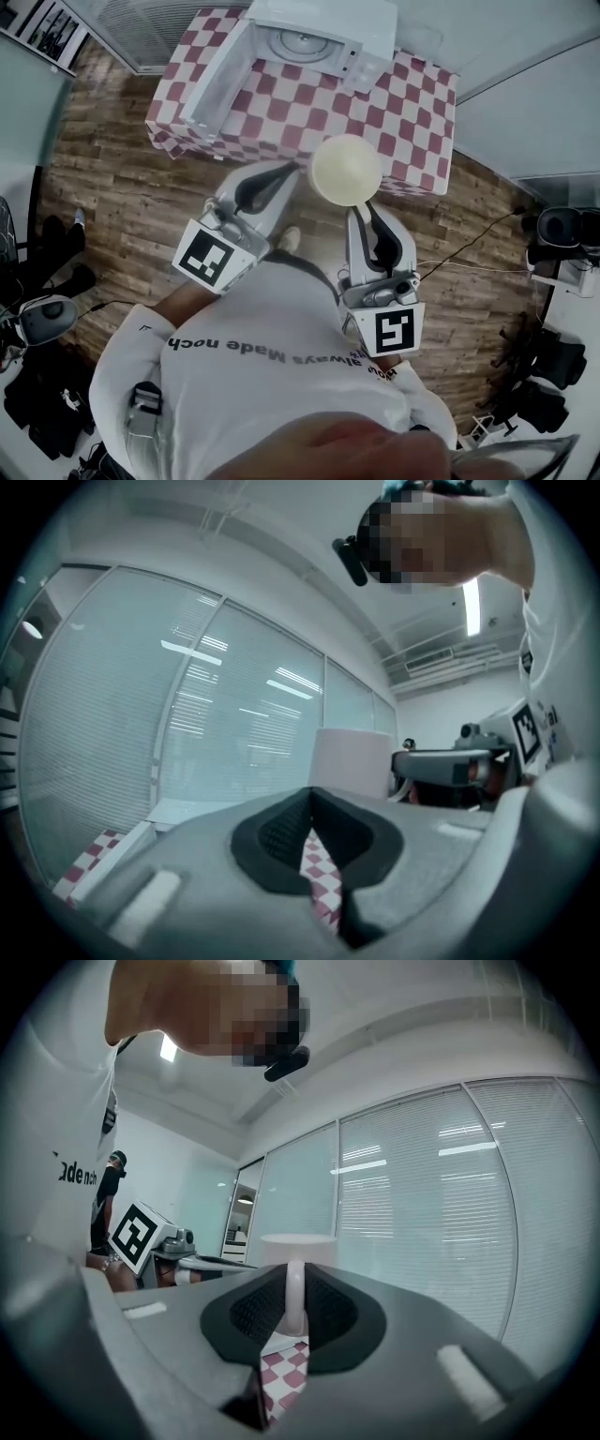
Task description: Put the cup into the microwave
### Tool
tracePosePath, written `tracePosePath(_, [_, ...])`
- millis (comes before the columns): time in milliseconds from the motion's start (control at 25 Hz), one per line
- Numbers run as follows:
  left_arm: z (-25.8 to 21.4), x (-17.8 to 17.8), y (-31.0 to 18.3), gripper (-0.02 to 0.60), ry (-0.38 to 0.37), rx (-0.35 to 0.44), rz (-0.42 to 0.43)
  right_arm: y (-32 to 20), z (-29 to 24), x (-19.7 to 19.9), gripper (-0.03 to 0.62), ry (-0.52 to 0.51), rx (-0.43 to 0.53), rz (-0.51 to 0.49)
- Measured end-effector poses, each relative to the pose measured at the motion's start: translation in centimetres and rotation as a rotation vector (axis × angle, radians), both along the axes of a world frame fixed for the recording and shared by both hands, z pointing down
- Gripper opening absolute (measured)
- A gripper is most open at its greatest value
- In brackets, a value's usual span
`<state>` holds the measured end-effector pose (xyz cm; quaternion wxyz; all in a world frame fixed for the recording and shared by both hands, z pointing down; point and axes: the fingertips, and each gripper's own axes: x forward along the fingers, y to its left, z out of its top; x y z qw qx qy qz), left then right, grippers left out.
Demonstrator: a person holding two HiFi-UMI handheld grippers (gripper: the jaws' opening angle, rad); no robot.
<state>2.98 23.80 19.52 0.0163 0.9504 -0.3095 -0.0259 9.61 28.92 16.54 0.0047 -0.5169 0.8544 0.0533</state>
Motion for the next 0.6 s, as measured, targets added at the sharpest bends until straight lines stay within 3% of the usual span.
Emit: tracePosePath(600, [0.5,0.0,-9.2,0.003,-0.004,-0.012,-0.031,-9.2,0.6,0.4,0.043,0.033,-0.001,-0.046])
